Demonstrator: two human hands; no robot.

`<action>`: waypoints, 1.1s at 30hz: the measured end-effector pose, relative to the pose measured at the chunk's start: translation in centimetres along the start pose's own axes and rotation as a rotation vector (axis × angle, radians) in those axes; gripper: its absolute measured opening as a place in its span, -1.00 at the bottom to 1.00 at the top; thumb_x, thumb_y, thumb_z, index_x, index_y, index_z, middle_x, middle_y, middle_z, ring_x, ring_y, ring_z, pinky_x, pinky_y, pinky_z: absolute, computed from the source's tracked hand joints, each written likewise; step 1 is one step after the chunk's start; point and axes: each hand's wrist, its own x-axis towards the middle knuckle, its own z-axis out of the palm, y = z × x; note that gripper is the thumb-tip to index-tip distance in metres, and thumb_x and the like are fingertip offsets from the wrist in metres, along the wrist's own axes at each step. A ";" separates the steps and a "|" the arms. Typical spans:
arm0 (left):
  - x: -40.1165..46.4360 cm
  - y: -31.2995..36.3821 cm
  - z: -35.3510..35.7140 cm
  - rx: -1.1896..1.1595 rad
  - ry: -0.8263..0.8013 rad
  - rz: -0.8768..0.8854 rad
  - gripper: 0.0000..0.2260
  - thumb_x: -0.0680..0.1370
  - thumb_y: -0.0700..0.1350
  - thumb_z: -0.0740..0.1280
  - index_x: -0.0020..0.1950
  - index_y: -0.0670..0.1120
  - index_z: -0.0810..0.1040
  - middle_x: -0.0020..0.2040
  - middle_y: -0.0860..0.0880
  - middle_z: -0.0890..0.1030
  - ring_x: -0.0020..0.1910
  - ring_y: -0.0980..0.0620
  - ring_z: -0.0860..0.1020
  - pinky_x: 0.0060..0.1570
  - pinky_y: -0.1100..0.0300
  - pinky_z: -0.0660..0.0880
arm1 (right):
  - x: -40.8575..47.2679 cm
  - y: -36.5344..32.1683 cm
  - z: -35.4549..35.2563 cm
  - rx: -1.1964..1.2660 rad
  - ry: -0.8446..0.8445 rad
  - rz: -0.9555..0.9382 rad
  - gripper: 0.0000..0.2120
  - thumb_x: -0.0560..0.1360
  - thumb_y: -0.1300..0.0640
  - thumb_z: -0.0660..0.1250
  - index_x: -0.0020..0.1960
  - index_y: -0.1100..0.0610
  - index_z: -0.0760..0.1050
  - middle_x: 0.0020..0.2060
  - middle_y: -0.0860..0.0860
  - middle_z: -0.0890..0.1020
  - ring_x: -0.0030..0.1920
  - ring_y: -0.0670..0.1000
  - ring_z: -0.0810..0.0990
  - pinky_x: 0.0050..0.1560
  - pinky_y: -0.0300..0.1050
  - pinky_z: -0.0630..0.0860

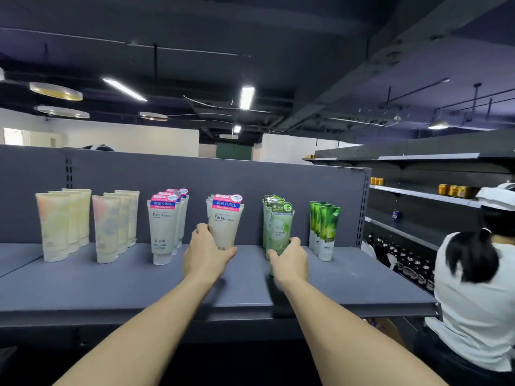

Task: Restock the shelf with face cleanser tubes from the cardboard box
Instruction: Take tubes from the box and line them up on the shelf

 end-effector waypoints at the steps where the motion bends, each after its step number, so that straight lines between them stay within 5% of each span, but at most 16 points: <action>1: 0.2 0.0 0.3 0.007 0.006 -0.005 -0.44 0.33 0.08 0.53 0.17 -0.10 0.35 0.12 -0.05 0.53 0.06 -0.12 0.56 -0.13 0.07 0.47 | 0.5 0.0 0.2 -0.002 -0.008 0.002 -0.66 0.54 0.06 0.37 0.20 0.15 0.34 0.11 0.08 0.57 0.08 0.14 0.56 -0.11 -0.09 0.39; 10: 1.2 1.2 2.1 0.031 0.041 -0.025 -0.39 0.34 0.07 0.54 0.23 -0.12 0.35 0.15 -0.05 0.53 0.07 -0.10 0.55 -0.16 0.10 0.43 | 3.4 0.6 1.5 0.035 -0.061 -0.015 -0.62 0.52 0.09 0.41 0.21 0.15 0.31 0.16 0.10 0.54 0.14 0.16 0.56 0.06 0.03 0.51; 24: 1.0 0.8 2.8 0.047 0.050 -0.022 -0.42 0.34 0.06 0.54 0.19 -0.12 0.35 0.13 -0.06 0.53 0.07 -0.12 0.55 -0.11 0.09 0.45 | 4.4 0.9 2.4 0.021 -0.061 0.004 -0.63 0.54 0.07 0.38 0.21 0.17 0.30 0.15 0.14 0.58 0.12 0.19 0.58 -0.03 0.00 0.50; 33: -0.3 1.0 1.8 0.031 0.047 -0.029 -0.42 0.34 0.08 0.55 0.18 -0.10 0.34 0.13 -0.05 0.53 0.07 -0.11 0.56 -0.08 0.04 0.52 | 2.6 0.5 1.5 0.054 0.013 0.041 -0.44 0.52 0.05 0.43 0.36 0.22 0.24 0.33 0.15 0.43 0.32 0.21 0.44 0.15 0.09 0.46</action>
